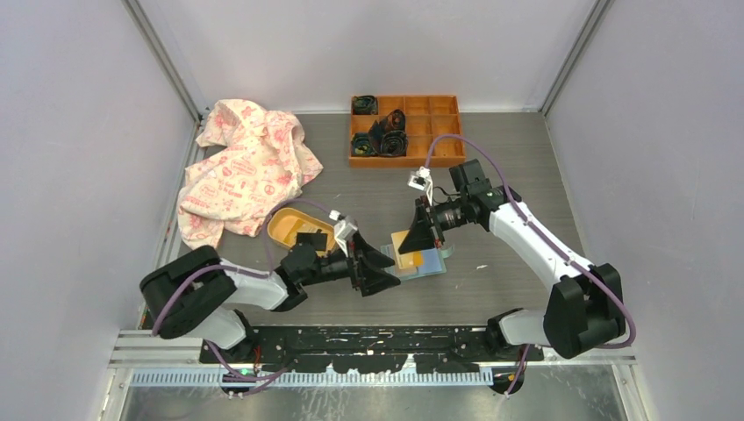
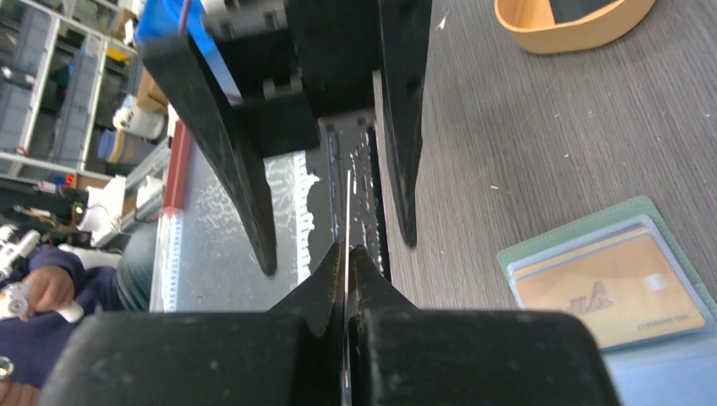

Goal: Put the credit cards into the card holder
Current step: Insert the credit card into the card holder.

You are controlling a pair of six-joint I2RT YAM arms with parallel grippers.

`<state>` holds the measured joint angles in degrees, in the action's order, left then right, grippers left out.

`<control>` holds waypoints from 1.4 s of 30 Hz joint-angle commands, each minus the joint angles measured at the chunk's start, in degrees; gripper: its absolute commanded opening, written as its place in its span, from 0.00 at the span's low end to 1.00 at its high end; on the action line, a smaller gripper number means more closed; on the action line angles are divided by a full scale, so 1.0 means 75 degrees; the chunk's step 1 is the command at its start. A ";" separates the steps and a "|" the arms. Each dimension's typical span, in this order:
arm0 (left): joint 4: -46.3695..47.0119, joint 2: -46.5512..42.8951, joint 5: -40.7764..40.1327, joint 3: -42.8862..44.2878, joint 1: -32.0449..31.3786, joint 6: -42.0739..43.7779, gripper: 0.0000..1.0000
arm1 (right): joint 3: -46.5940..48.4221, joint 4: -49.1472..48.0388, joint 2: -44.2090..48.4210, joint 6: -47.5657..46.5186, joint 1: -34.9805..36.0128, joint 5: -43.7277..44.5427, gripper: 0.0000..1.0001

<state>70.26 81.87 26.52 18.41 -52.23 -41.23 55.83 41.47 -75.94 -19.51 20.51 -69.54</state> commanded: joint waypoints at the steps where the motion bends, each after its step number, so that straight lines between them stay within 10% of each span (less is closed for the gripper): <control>1: 0.1565 0.0800 -0.0910 0.0229 -0.0575 0.0283 0.73 | -0.0082 -0.1206 0.0357 0.1298 -0.0075 -0.0467 0.01; 16: 0.1566 0.1230 -0.2263 0.0666 -0.0851 -0.0349 0.61 | -0.0232 -0.1334 0.0415 0.1348 -0.0076 -0.0618 0.03; 19: 0.1566 0.1325 -0.2265 0.0768 -0.0844 -0.0514 0.20 | -0.0259 -0.1323 0.0429 0.1305 -0.0082 -0.0594 0.04; 20: 0.1566 0.1333 -0.2194 0.0775 -0.0843 -0.0524 0.02 | -0.0261 -0.1296 0.0431 0.1276 -0.0077 -0.0556 0.06; 27: 0.1566 0.1200 -0.2064 0.0330 -0.0830 -0.0221 0.00 | 0.0440 0.0307 0.0485 -0.0173 -0.0610 -0.0428 0.56; 42: 0.1566 0.1490 -0.1426 0.0533 -0.0839 -0.0452 0.00 | 0.0104 -0.0270 0.0563 0.0257 -0.0822 -0.0607 0.28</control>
<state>78.61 92.60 14.92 20.56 -58.74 -44.82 56.55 41.74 -72.75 -18.06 13.76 -71.85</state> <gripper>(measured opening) 0.009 0.338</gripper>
